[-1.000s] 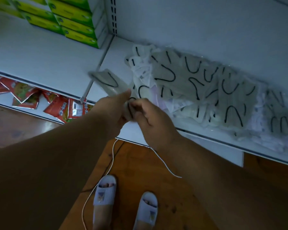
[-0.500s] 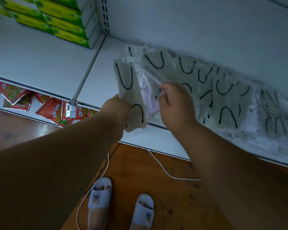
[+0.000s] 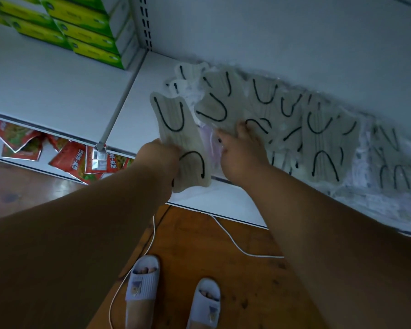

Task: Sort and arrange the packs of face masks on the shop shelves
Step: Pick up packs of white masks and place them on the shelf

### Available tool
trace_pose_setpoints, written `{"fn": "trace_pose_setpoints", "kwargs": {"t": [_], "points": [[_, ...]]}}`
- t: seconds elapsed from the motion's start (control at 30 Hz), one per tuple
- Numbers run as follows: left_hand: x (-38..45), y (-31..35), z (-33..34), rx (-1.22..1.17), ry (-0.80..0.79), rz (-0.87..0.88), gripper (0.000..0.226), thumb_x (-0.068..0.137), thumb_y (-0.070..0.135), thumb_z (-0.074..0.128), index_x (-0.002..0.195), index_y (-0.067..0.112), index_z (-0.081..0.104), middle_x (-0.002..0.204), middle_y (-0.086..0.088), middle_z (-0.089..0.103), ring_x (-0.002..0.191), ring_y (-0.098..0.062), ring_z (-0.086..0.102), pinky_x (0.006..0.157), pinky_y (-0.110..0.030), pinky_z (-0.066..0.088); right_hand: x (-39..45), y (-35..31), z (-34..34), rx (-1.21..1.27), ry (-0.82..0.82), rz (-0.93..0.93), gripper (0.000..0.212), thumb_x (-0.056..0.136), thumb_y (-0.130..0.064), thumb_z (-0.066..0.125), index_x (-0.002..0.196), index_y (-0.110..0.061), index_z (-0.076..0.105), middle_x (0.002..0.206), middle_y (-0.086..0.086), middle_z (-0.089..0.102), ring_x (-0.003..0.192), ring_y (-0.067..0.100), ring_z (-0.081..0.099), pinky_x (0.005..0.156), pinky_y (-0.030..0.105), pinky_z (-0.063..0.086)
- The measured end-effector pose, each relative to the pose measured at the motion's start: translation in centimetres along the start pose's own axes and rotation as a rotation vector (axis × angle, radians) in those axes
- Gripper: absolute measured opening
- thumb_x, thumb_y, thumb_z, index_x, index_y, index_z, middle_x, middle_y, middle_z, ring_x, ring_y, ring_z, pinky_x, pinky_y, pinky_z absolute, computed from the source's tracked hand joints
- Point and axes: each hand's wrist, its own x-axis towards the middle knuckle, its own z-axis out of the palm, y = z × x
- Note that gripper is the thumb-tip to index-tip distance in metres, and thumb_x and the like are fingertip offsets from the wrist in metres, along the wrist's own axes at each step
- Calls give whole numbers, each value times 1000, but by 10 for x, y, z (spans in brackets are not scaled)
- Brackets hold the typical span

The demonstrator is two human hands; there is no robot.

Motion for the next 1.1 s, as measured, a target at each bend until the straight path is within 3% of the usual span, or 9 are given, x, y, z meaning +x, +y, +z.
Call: {"fn": "trace_pose_setpoints", "kwargs": {"t": [0.1,0.23,0.5,0.6,0.73,0.83,0.93,1.03,1.1], "points": [[3,-5,-1,-194,-24,-99,39,101,0,41,140,-6,47,126,-24,57,124,-42,48,58,2,40,0,1,0,-21,60,-23,55,94,-19,47,147,-32,39,158,14,23,146,33,19,120,43,17],[-15,0,-1,-90,13,-23,25,102,17,52,125,10,56,94,-7,59,100,-31,60,84,-35,51,-1,-6,-8,-43,143,-5,44,98,-24,43,141,-30,47,154,10,31,139,32,28,114,42,22],[-13,-1,1,-17,-6,7,23,101,21,55,122,12,58,108,-13,65,106,-34,63,98,-49,53,-1,1,-7,-160,127,3,44,95,-22,48,138,-27,48,146,2,40,134,28,32,107,40,25],[-18,1,4,-6,-14,23,13,101,27,56,109,17,56,96,-8,63,104,-34,64,98,-49,53,3,-3,-7,19,262,31,34,99,-24,42,128,-22,59,134,3,54,125,29,45,105,42,33],[-26,6,1,-152,-154,-40,43,93,58,58,104,16,62,108,-10,70,102,-31,68,94,-45,55,-9,-18,-2,544,229,-182,39,101,-23,39,138,-31,50,124,5,66,110,26,62,93,44,51],[-27,7,2,-211,-166,-37,17,96,29,65,94,12,63,103,-16,71,101,-33,69,93,-45,56,-18,-23,3,697,153,-225,39,102,-12,38,138,-27,46,127,4,64,112,22,61,92,42,52],[-19,2,-2,-72,-22,-10,9,94,7,61,102,5,64,99,-16,67,100,-39,65,94,-50,55,-6,-13,2,473,330,-158,37,99,-6,41,131,-14,58,144,14,48,133,29,44,108,45,40],[-14,-2,-7,-15,20,-35,19,95,9,57,114,5,61,102,-18,66,99,-39,64,94,-50,55,8,3,-1,-1,99,-11,46,99,-21,40,145,-27,43,163,13,13,151,32,7,122,46,13],[-11,-5,-8,-22,9,-40,18,96,11,56,113,6,60,98,-14,65,97,-36,64,94,-49,55,11,11,3,-145,62,-18,53,97,-22,43,149,-24,35,162,10,16,151,31,7,122,48,7]]}}
